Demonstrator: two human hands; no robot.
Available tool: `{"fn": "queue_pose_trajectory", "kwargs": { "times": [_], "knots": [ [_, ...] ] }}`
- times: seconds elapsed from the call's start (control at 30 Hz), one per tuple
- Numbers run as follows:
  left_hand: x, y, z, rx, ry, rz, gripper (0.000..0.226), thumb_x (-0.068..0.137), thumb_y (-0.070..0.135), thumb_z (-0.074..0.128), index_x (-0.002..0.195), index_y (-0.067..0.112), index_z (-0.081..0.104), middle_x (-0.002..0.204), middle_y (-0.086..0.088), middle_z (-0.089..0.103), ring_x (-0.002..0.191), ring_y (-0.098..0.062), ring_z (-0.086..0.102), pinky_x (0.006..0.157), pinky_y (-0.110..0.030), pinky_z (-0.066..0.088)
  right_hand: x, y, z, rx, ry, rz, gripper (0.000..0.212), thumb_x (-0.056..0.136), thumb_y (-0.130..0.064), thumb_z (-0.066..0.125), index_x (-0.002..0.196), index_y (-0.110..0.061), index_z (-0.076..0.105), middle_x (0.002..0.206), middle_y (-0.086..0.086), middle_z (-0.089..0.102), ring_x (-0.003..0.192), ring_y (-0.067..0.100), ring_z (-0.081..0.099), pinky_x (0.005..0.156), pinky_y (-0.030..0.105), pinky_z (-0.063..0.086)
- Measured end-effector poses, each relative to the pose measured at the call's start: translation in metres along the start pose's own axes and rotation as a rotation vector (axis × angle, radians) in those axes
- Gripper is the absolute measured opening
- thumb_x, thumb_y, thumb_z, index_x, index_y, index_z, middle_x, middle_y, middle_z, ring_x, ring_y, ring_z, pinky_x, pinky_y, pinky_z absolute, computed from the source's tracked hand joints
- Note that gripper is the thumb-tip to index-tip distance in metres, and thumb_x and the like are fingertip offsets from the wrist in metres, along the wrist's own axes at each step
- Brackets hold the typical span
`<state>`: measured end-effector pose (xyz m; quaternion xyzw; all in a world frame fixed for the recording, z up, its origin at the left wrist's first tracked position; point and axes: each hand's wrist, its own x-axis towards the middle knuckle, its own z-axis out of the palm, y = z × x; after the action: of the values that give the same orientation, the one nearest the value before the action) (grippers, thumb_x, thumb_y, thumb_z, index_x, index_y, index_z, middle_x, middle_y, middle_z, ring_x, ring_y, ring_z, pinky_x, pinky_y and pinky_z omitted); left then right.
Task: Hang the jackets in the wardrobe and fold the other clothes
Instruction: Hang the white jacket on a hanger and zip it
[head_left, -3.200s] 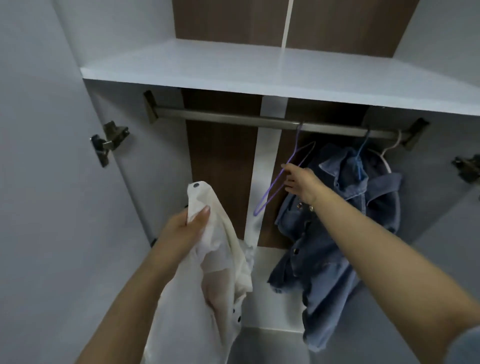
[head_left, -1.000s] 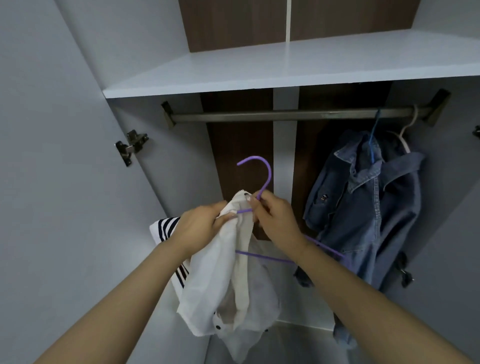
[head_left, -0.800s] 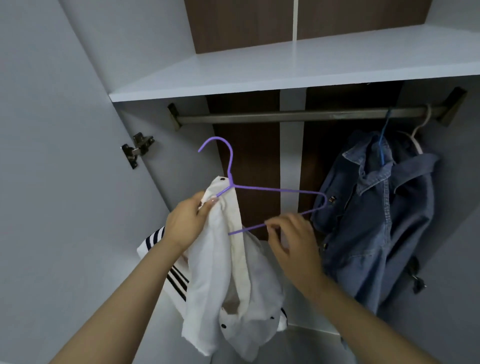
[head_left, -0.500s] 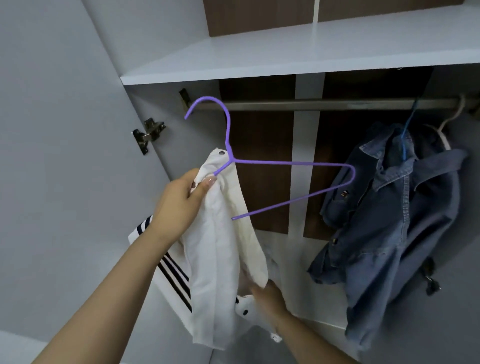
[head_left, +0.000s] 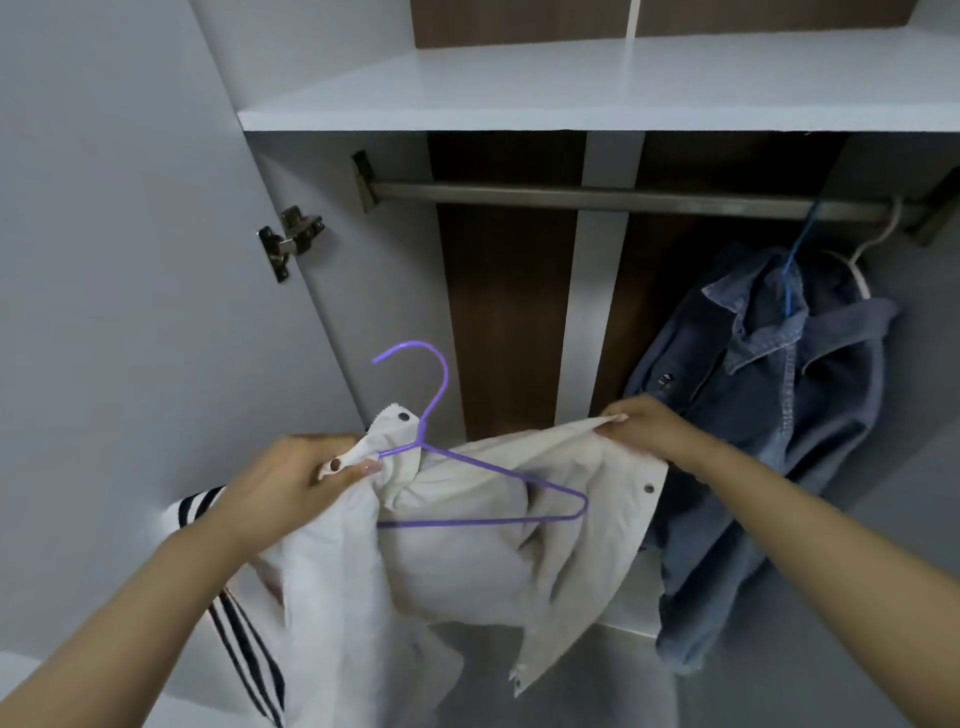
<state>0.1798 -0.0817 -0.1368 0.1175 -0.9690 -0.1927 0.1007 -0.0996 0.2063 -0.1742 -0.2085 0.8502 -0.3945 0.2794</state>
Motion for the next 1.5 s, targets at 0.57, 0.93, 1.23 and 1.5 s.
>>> {"fn": "queue_pose_trajectory", "kwargs": {
  "times": [0.57, 0.93, 1.23, 1.5],
  "knots": [
    [0.042, 0.064, -0.025, 0.014, 0.363, -0.022, 0.044, 0.089, 0.042, 0.065, 0.054, 0.022, 0.045, 0.053, 0.005, 0.048, 0.054, -0.017, 0.049, 0.051, -0.03, 0.033, -0.085, -0.082, -0.008, -0.092, 0.218, -0.078, 0.031, 0.1, -0.023, 0.047, 0.073, -0.009, 0.054, 0.064, 0.003, 0.047, 0.059, 0.013, 0.044, 0.056, 0.027, 0.033],
    [0.09, 0.119, -0.062, -0.298, 0.394, 0.324, 0.047, 0.082, 0.059, 0.051, 0.073, 0.016, 0.066, 0.066, 0.002, 0.061, 0.064, -0.014, 0.055, 0.06, -0.033, 0.043, -0.14, -0.147, -0.026, -0.218, 0.534, -0.657, 0.016, 0.098, -0.018, 0.055, 0.095, -0.007, 0.067, 0.122, -0.001, 0.05, 0.119, 0.013, 0.045, 0.104, 0.03, 0.03],
    [0.189, 0.173, -0.17, -0.552, 0.571, 0.542, 0.031, 0.086, 0.041, 0.069, 0.064, 0.021, 0.06, 0.064, 0.006, 0.044, 0.064, -0.012, 0.044, 0.06, -0.031, 0.031, -0.121, -0.256, -0.113, -0.415, 1.017, -0.696, 0.042, 0.086, -0.06, 0.061, 0.07, -0.027, 0.04, 0.054, -0.007, 0.048, 0.056, 0.015, 0.048, 0.056, 0.034, 0.04],
    [0.285, 0.213, -0.231, -0.513, 0.73, 0.581, 0.022, 0.091, 0.025, 0.068, 0.075, 0.01, 0.072, 0.081, 0.001, 0.056, 0.074, -0.011, 0.052, 0.063, -0.02, 0.035, -0.038, -0.329, -0.234, -0.721, 1.291, -0.718, 0.041, 0.09, -0.066, 0.046, 0.079, -0.027, 0.044, 0.059, -0.006, 0.05, 0.062, 0.025, 0.054, 0.051, 0.031, 0.034]
  ]
}}
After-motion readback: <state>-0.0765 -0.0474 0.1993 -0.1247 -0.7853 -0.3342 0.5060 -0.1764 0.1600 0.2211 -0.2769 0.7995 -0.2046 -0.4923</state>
